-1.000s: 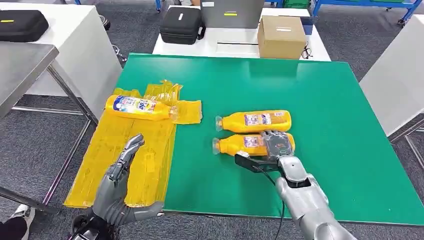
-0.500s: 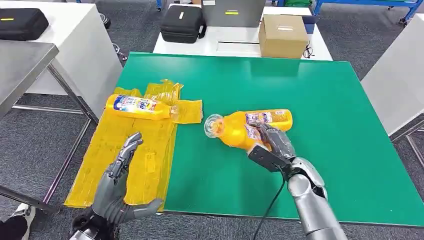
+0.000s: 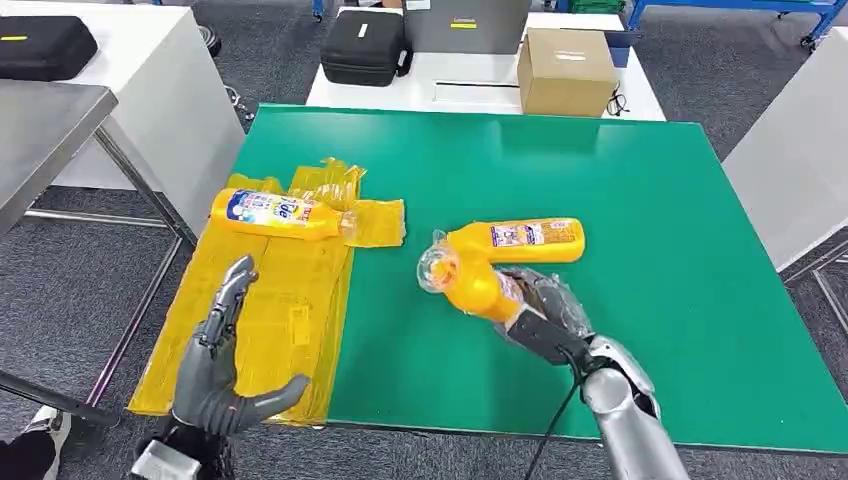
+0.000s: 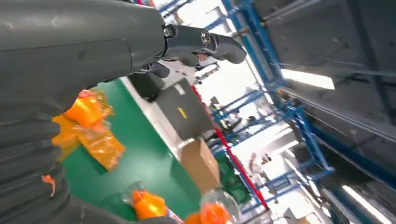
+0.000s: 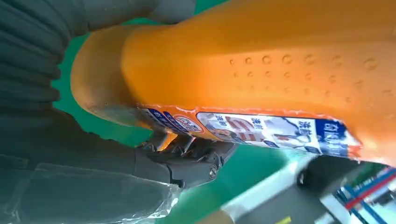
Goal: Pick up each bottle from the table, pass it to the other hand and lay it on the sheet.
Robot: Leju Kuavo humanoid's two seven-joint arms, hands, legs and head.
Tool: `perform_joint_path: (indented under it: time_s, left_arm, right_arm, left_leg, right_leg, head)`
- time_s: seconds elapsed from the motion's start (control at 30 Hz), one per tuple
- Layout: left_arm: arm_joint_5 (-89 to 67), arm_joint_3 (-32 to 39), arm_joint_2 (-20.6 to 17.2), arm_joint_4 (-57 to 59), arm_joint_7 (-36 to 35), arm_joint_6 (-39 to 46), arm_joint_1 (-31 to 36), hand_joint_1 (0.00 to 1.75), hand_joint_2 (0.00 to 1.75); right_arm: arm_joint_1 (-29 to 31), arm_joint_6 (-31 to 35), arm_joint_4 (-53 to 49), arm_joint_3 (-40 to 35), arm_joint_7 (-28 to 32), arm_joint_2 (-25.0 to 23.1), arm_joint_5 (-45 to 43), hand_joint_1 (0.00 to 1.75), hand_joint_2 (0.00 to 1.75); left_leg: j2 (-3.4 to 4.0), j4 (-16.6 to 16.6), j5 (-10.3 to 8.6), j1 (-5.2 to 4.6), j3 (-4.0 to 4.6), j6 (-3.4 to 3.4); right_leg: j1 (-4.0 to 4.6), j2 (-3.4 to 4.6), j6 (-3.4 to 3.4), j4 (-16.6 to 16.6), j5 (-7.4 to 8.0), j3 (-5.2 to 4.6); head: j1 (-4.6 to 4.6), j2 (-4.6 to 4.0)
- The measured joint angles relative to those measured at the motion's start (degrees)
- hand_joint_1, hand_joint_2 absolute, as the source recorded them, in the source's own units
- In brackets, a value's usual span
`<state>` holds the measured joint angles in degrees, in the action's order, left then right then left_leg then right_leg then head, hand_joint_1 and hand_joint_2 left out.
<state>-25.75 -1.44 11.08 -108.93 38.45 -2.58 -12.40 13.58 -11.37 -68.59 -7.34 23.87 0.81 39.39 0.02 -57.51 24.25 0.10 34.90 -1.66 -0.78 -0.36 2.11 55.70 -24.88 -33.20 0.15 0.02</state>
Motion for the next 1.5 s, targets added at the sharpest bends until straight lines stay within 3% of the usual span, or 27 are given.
perform_joint_path:
  time_s: [0.33,0.73,1.2,1.5]
  left_arm:
    - [0.76,3.21,0.02,7.45,-0.64,-0.09,5.77,0.00,1.75]
    - [4.76,4.06,-0.07,16.68,-4.13,-9.27,10.24,0.00,1.75]
    - [8.74,-2.34,-2.05,22.88,-7.60,-19.30,11.56,0.00,1.75]
    - [8.13,-8.42,-3.91,25.24,-8.79,-20.96,11.92,0.00,1.75]
  right_arm:
    - [-4.20,-0.72,-4.09,-0.55,-1.97,-0.52,0.41,1.75,1.75]
    - [-12.96,-2.27,-15.04,-1.14,-2.51,-0.85,1.16,1.75,1.75]
    - [-15.57,-4.55,-21.37,-6.62,-1.95,-0.74,1.66,1.73,1.75]
    - [-12.77,-4.94,-19.36,-11.72,-1.53,-0.44,3.32,1.73,1.75]
  left_leg:
    - [-0.03,-0.01,-0.01,-0.01,0.00,-0.01]
    - [-0.13,0.00,0.02,-0.01,0.07,-0.01]
    - [-0.13,0.00,0.02,-0.01,0.08,-0.01]
    - [-0.13,0.00,0.00,-0.01,0.07,-0.01]
  right_leg:
    - [-0.01,0.02,0.00,0.01,0.01,-0.01]
    - [-0.01,-0.05,0.01,0.00,-0.01,-0.06]
    - [-0.01,-0.04,0.01,0.00,-0.01,-0.06]
    - [-0.01,-0.04,0.01,0.01,0.00,-0.04]
  head:
    - [0.00,0.00]
    - [0.00,0.00]
    - [0.00,0.00]
    - [0.00,0.00]
